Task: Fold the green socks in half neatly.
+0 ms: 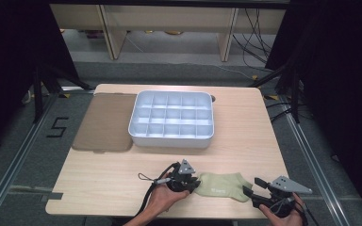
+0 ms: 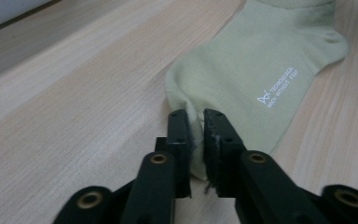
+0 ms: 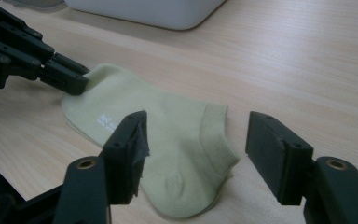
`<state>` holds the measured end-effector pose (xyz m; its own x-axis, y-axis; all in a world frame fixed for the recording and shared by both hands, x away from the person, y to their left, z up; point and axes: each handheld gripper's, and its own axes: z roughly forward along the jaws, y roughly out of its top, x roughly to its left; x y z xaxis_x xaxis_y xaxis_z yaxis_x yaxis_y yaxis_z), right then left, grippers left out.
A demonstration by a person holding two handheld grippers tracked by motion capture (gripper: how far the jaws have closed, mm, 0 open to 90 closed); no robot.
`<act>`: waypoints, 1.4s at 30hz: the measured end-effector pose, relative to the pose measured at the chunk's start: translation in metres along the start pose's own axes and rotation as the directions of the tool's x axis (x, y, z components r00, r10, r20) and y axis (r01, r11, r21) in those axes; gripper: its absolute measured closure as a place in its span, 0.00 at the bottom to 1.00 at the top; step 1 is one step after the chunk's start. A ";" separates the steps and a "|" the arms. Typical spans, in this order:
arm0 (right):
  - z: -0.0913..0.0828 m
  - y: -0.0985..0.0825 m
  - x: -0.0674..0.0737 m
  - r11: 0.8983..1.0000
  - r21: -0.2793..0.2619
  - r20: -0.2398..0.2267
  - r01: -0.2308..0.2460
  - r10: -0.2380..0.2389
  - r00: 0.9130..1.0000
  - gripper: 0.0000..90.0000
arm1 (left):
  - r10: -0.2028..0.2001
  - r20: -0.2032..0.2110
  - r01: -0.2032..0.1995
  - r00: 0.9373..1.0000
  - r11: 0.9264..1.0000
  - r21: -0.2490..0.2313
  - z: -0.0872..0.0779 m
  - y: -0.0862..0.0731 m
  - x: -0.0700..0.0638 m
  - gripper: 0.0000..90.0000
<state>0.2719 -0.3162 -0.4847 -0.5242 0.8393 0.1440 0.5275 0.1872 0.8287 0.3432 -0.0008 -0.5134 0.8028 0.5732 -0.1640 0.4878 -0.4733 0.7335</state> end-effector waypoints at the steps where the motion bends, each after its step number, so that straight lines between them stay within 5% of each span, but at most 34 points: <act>1: -0.001 0.000 0.002 1.000 0.020 0.005 -0.013 0.013 1.000 0.47 | 0.009 -0.004 -0.009 1.000 1.000 0.000 0.000 0.000 0.000 0.92; 2: 0.000 0.001 0.000 1.000 0.016 0.013 0.022 -0.022 1.000 0.48 | 0.017 -0.007 -0.017 1.000 1.000 0.000 0.000 0.000 0.000 0.93; 7: 0.004 0.001 -0.003 0.999 0.048 0.017 0.023 -0.024 1.000 0.54 | 0.024 -0.010 -0.024 1.000 1.000 0.003 -0.002 0.000 0.000 0.93; 18: 0.005 0.003 0.000 0.999 0.027 0.012 0.037 -0.038 0.999 0.57 | 0.009 -0.008 -0.009 1.000 1.000 -0.013 -0.017 0.000 0.003 0.94; 19: 0.004 0.003 0.003 0.999 0.037 -0.005 0.006 -0.006 1.000 0.58 | 0.005 -0.004 -0.005 1.000 1.000 -0.010 -0.020 -0.001 0.003 0.94; 23: 0.010 0.008 0.008 1.000 0.007 -0.083 0.024 -0.024 0.996 0.69 | -0.029 0.004 0.029 1.000 0.999 -0.026 -0.034 -0.005 0.008 0.94; 24: 0.013 0.010 0.014 1.000 0.031 -0.117 -0.002 0.005 0.993 0.71 | -0.036 0.005 0.036 0.999 0.999 -0.039 -0.036 -0.006 0.007 0.94; 25: 0.015 0.012 0.016 0.999 0.036 -0.135 0.005 0.000 0.991 0.73 | -0.017 -0.002 0.017 1.000 1.000 -0.022 -0.040 -0.006 0.009 0.94; 27: 0.021 0.015 0.023 0.999 0.037 -0.181 0.019 -0.012 0.983 0.77 | -0.042 -0.006 0.042 0.999 0.998 -0.043 -0.045 -0.009 0.012 0.94; 28: 0.025 0.017 0.025 0.997 0.044 -0.189 0.067 -0.058 0.980 0.80 | -0.048 -0.007 0.047 0.999 0.998 -0.041 -0.046 -0.010 0.013 0.94; 30: 0.031 0.019 0.034 0.992 0.098 -0.204 0.080 -0.058 0.977 0.87 | -0.034 -0.004 0.034 0.999 0.999 -0.030 -0.050 -0.012 0.016 0.94; 32: 0.041 0.022 0.032 0.984 0.082 -0.208 0.156 -0.136 0.969 0.92 | -0.041 0.003 0.041 0.999 0.999 -0.021 -0.052 -0.015 0.019 0.94; 34: 0.047 0.023 0.035 0.981 0.115 -0.194 0.155 -0.131 0.972 0.97 | -0.069 0.004 0.069 0.998 0.997 -0.041 -0.053 -0.017 0.019 0.94; 42: 0.078 0.030 0.044 0.944 0.206 -0.195 0.257 -0.218 0.956 1.00 | -0.055 0.019 0.056 0.998 0.998 -0.027 -0.058 -0.020 0.021 0.94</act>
<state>0.3169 -0.2342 -0.4960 -0.7464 0.6625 0.0625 0.5009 0.4975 0.7082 0.3307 0.0597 -0.4929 0.7811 0.5855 -0.2168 0.5224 -0.4228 0.7405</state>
